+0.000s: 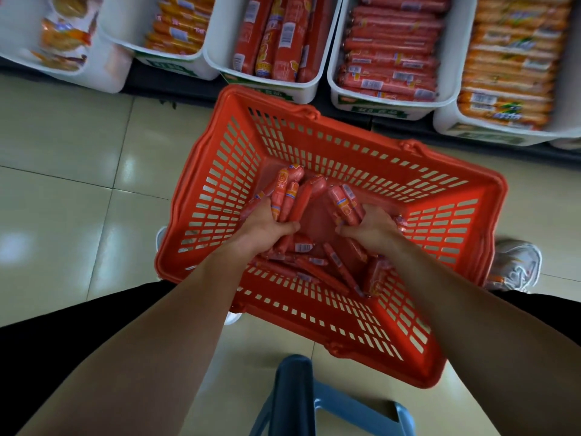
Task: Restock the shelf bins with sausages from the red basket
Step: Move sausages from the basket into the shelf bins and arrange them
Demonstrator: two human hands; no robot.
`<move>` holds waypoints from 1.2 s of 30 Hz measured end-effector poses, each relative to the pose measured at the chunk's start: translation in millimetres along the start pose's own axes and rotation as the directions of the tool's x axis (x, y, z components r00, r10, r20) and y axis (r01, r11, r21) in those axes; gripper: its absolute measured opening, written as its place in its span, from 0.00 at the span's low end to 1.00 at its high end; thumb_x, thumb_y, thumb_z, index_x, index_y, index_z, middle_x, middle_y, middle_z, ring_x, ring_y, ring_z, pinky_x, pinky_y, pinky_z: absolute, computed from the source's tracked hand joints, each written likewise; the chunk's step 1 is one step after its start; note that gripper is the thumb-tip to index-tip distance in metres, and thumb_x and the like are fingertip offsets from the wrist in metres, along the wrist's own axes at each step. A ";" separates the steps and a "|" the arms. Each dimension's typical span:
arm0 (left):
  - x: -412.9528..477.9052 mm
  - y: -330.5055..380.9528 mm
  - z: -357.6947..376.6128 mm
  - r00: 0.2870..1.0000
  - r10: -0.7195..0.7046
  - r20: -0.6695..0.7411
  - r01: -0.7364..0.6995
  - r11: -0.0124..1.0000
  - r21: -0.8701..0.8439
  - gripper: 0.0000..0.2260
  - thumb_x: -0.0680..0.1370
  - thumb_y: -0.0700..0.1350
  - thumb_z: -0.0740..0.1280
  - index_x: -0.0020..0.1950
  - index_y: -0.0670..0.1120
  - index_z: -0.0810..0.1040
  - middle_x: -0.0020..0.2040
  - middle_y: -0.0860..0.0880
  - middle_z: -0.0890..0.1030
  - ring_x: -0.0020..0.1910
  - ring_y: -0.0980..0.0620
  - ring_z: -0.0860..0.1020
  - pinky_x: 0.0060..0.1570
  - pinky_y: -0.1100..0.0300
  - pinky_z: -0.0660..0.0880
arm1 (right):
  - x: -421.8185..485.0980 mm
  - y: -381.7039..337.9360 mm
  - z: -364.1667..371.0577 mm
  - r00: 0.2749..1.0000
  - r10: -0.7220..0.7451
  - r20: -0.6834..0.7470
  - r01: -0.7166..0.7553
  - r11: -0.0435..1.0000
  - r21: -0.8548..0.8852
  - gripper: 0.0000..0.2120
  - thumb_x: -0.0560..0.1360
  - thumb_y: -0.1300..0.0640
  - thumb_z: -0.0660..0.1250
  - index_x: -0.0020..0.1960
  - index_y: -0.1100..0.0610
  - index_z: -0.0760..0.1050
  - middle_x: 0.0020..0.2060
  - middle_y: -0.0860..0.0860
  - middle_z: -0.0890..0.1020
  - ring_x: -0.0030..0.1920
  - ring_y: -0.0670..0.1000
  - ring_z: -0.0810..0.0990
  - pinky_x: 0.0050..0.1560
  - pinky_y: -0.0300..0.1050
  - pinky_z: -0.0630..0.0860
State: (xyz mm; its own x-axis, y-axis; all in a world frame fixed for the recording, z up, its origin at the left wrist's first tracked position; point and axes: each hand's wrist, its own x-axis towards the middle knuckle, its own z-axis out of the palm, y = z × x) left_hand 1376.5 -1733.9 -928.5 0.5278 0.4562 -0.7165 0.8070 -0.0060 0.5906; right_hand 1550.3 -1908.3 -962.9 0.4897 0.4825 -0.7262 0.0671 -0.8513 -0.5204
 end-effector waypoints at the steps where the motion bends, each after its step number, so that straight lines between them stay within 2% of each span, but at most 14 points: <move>1: -3.9 6.5 -2.2 1.000 0.010 -0.016 -0.010 1.000 0.005 0.20 0.73 0.49 0.77 0.60 0.53 0.72 0.51 0.53 0.80 0.50 0.56 0.79 0.49 0.60 0.74 | -4.4 -1.5 -5.7 1.000 -0.011 0.021 0.010 0.998 0.066 0.18 0.64 0.48 0.81 0.49 0.51 0.78 0.42 0.47 0.84 0.43 0.50 0.83 0.47 0.44 0.76; 4: -14.0 23.7 -11.1 0.998 0.040 -0.051 -0.038 0.998 0.047 0.21 0.72 0.51 0.77 0.60 0.51 0.71 0.49 0.54 0.79 0.48 0.57 0.78 0.49 0.59 0.72 | -24.3 -16.5 -27.4 0.997 -0.059 0.052 0.051 0.989 0.139 0.16 0.64 0.56 0.82 0.47 0.50 0.78 0.40 0.47 0.84 0.40 0.48 0.82 0.40 0.40 0.73; 7: -27.4 48.0 -22.9 0.991 0.125 -0.042 -0.124 0.992 0.039 0.27 0.66 0.56 0.77 0.61 0.53 0.74 0.51 0.54 0.82 0.51 0.55 0.81 0.54 0.57 0.76 | -43.1 -36.0 -52.3 0.993 -0.115 0.010 0.113 0.988 0.107 0.13 0.66 0.57 0.80 0.44 0.52 0.77 0.35 0.46 0.81 0.35 0.46 0.79 0.32 0.35 0.70; 9: -36.5 64.6 -32.5 0.984 0.176 -0.033 -0.175 0.984 0.040 0.22 0.67 0.52 0.78 0.58 0.54 0.76 0.48 0.56 0.83 0.49 0.61 0.81 0.52 0.61 0.75 | -55.0 -48.4 -69.7 0.985 -0.170 -0.030 0.173 0.980 0.102 0.12 0.67 0.57 0.80 0.41 0.53 0.76 0.31 0.45 0.79 0.31 0.45 0.77 0.30 0.34 0.69; 11: -45.1 82.2 -41.3 0.974 0.211 -0.079 -0.209 0.977 0.028 0.16 0.69 0.48 0.79 0.53 0.52 0.78 0.43 0.55 0.84 0.43 0.63 0.82 0.48 0.64 0.75 | -68.8 -62.4 -88.1 0.966 -0.251 -0.065 0.255 0.964 0.077 0.12 0.67 0.60 0.79 0.40 0.52 0.75 0.31 0.44 0.78 0.31 0.43 0.75 0.31 0.32 0.69; 13: -50.2 100.1 -48.2 0.963 0.241 -0.119 -0.241 0.970 0.011 0.15 0.70 0.45 0.79 0.52 0.49 0.78 0.44 0.49 0.85 0.42 0.57 0.82 0.48 0.59 0.76 | -79.2 -75.7 -108.3 0.945 -0.311 -0.102 0.316 0.948 0.039 0.13 0.67 0.60 0.79 0.42 0.52 0.75 0.33 0.45 0.78 0.33 0.44 0.75 0.33 0.32 0.70; 15: -53.5 119.0 -56.9 0.950 0.265 -0.163 -0.267 0.964 0.013 0.13 0.70 0.41 0.77 0.50 0.49 0.77 0.43 0.48 0.84 0.39 0.57 0.80 0.44 0.63 0.75 | -82.4 -88.6 -130.7 0.924 -0.350 -0.151 0.353 0.936 -0.012 0.15 0.66 0.58 0.80 0.47 0.53 0.76 0.36 0.46 0.79 0.36 0.46 0.77 0.36 0.37 0.72; 17: -50.9 134.9 -66.2 0.945 0.267 -0.190 -0.270 0.963 0.013 0.14 0.70 0.42 0.77 0.52 0.49 0.77 0.43 0.51 0.83 0.40 0.57 0.81 0.41 0.66 0.74 | -77.1 -101.1 -153.4 0.905 -0.374 -0.202 0.360 0.927 -0.105 0.18 0.65 0.55 0.80 0.51 0.53 0.77 0.40 0.48 0.81 0.40 0.49 0.80 0.40 0.43 0.73; 19: -46.0 148.0 -73.6 0.941 0.275 -0.197 -0.273 0.961 0.040 0.18 0.66 0.47 0.76 0.54 0.49 0.78 0.44 0.50 0.85 0.43 0.52 0.83 0.45 0.59 0.78 | -65.2 -115.2 -173.3 0.894 -0.386 -0.225 0.351 0.919 -0.181 0.19 0.65 0.55 0.79 0.53 0.53 0.76 0.42 0.51 0.82 0.43 0.54 0.81 0.43 0.44 0.73; 21: -38.1 159.0 -79.1 0.944 0.266 -0.197 -0.260 0.964 0.054 0.20 0.64 0.48 0.75 0.55 0.50 0.78 0.44 0.51 0.85 0.43 0.51 0.84 0.45 0.57 0.79 | -47.1 -130.3 -189.6 0.895 -0.386 -0.225 0.322 0.906 -0.275 0.19 0.66 0.56 0.78 0.53 0.52 0.74 0.44 0.51 0.81 0.45 0.55 0.80 0.43 0.42 0.70; 25: -16.4 177.0 -90.3 0.934 0.295 -0.203 -0.275 0.954 0.120 0.19 0.72 0.43 0.75 0.58 0.50 0.73 0.45 0.55 0.79 0.43 0.60 0.77 0.36 0.68 0.69 | 0.9 -157.6 -212.2 0.897 -0.413 -0.161 0.304 0.838 -0.453 0.29 0.66 0.55 0.78 0.64 0.52 0.74 0.55 0.53 0.82 0.52 0.55 0.80 0.52 0.45 0.75; 30: 14.5 193.5 -101.5 0.928 0.315 -0.200 -0.294 0.947 0.130 0.21 0.72 0.43 0.75 0.61 0.50 0.71 0.48 0.52 0.79 0.45 0.57 0.77 0.41 0.62 0.70 | 47.3 -174.8 -216.8 0.902 -0.420 -0.097 0.266 0.721 -0.640 0.37 0.67 0.48 0.78 0.73 0.48 0.68 0.64 0.52 0.79 0.62 0.56 0.78 0.61 0.47 0.74; 33: 33.6 207.5 -101.5 0.917 0.335 -0.216 -0.300 0.937 0.180 0.23 0.70 0.44 0.76 0.60 0.50 0.70 0.47 0.53 0.79 0.45 0.56 0.78 0.41 0.60 0.71 | 55.7 -165.8 -225.0 0.830 -0.501 -0.243 0.258 0.734 -0.628 0.34 0.65 0.40 0.74 0.68 0.44 0.71 0.62 0.50 0.79 0.61 0.55 0.78 0.60 0.51 0.76; 36: 53.8 227.1 -96.3 0.912 0.354 -0.206 -0.296 0.918 0.265 0.22 0.70 0.42 0.74 0.59 0.51 0.69 0.47 0.51 0.79 0.41 0.56 0.78 0.34 0.63 0.70 | 55.2 -136.0 -241.9 0.797 -0.497 -0.344 0.284 0.810 -0.513 0.23 0.71 0.46 0.71 0.65 0.47 0.74 0.57 0.51 0.79 0.56 0.55 0.78 0.55 0.50 0.77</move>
State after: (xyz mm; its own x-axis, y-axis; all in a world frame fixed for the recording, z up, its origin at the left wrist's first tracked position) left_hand 1562.6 -1625.0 -797.2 0.7126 0.5973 -0.3681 0.6542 -0.3761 0.6561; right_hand 1778.5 -1815.7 -823.5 0.6559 0.7365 -0.1658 0.6392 -0.6586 -0.3969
